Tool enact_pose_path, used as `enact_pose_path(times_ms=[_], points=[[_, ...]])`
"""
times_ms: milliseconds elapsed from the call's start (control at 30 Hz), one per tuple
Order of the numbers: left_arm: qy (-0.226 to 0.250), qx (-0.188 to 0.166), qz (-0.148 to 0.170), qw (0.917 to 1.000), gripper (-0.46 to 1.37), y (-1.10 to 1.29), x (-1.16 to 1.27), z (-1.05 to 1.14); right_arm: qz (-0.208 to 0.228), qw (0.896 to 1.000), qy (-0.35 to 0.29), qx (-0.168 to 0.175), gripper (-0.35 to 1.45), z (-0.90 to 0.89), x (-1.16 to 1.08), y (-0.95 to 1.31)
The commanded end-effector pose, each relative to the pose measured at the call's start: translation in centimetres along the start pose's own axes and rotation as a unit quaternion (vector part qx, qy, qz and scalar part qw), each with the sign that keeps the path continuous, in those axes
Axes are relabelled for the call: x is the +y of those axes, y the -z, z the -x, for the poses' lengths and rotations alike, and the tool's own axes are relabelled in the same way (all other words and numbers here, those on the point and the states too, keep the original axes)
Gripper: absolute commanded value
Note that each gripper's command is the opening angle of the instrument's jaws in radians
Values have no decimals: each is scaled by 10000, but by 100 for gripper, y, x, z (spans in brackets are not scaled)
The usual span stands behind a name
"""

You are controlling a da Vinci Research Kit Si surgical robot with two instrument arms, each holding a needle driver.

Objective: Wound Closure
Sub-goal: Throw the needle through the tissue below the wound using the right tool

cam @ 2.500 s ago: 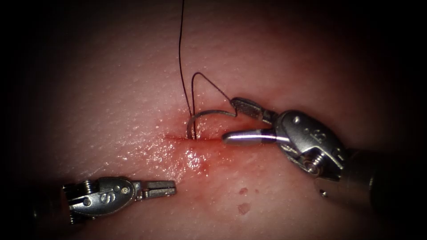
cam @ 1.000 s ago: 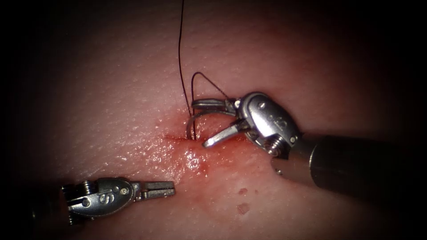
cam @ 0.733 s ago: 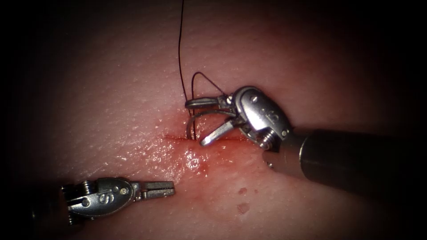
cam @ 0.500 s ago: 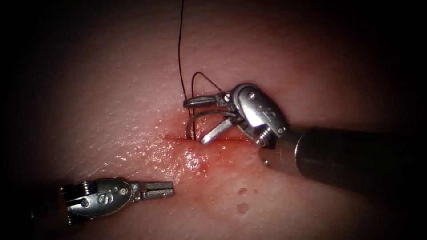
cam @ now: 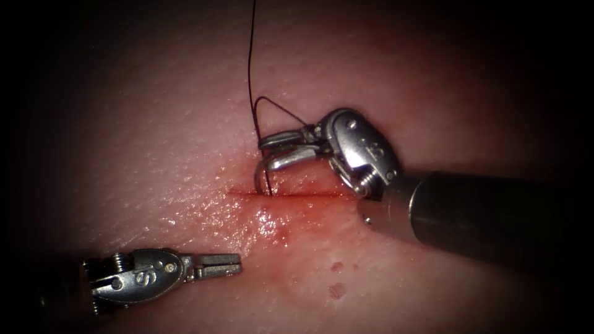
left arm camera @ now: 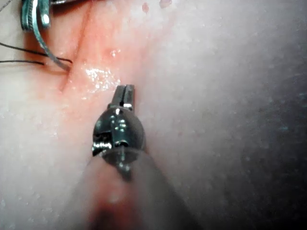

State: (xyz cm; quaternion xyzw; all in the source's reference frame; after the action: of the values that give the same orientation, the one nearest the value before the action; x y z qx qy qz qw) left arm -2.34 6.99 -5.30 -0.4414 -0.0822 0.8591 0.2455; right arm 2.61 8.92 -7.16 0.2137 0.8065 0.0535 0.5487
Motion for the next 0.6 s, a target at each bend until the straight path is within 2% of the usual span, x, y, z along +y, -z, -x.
enact_pose_path(times_ms=[33,300,433,467,500,600], points=[[3,-1,31,10000,-35,-1,0,0,-5,10000,46,-1,-35,0,0,0],[62,-16,42,10000,-35,-1,-1,0,-51,9995,296,32,-35,1,-6,-2],[61,-15,43,10000,-35,-1,-1,0,-170,9993,310,-76,-35,2,-9,-2],[61,-15,44,10000,-35,-1,-1,0,-96,9992,337,-185,-35,2,-9,-2],[66,-16,45,10000,-35,-1,-1,0,113,9969,511,-585,-35,-2,-13,-3],[84,21,34,10000,-35,-1,-3,-2,460,9924,650,-941,-35,-9,-20,-6]])
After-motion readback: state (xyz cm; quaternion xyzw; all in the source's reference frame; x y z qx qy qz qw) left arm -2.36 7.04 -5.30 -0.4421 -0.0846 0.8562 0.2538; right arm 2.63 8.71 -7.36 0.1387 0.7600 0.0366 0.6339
